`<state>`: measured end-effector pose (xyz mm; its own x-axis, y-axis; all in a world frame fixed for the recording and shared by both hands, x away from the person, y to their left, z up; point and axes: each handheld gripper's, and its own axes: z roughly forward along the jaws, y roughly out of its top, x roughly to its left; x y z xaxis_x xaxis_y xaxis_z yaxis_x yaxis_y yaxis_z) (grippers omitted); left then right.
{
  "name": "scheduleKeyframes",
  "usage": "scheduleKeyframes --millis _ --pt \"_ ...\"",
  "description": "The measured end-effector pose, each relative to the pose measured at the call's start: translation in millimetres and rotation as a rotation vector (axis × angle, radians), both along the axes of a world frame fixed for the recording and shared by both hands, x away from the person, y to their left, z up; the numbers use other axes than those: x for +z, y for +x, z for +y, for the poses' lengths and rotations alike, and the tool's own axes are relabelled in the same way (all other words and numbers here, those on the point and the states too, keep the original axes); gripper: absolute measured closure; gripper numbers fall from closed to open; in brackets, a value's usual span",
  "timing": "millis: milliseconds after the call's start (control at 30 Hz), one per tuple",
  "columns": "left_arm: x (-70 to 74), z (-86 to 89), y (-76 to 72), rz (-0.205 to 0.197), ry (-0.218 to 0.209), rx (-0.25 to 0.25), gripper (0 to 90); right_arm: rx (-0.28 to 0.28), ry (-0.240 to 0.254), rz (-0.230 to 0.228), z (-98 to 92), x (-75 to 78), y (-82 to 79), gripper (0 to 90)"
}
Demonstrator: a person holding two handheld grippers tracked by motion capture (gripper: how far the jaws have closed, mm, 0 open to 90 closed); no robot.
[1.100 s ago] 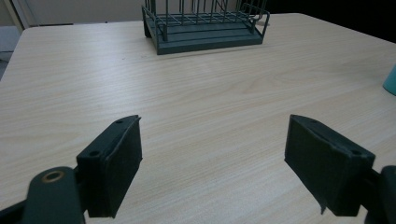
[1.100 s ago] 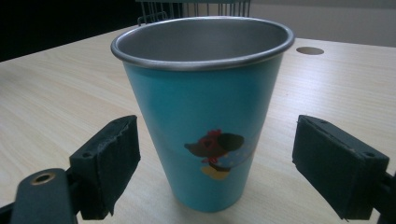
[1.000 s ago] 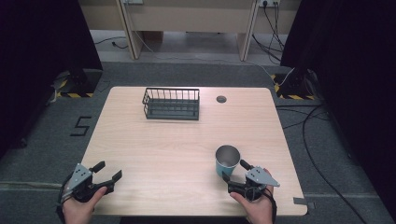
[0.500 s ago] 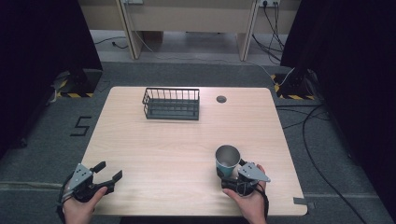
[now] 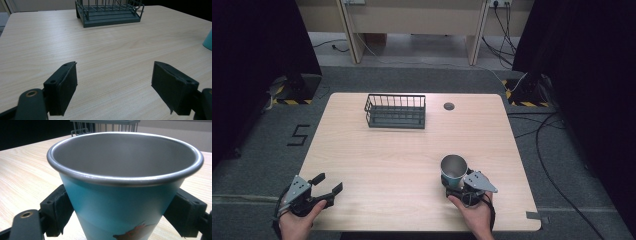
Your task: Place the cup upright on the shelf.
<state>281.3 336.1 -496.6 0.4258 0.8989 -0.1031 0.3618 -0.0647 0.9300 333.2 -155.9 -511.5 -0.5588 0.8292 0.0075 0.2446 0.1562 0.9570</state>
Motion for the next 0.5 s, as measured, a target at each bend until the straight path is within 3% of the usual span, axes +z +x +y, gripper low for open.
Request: scheduleKeyframes --millis 500 --pt "-0.8 1.1 0.1 0.003 -0.002 0.001 20.4 0.017 0.077 -0.050 9.3 14.5 9.2 17.9"
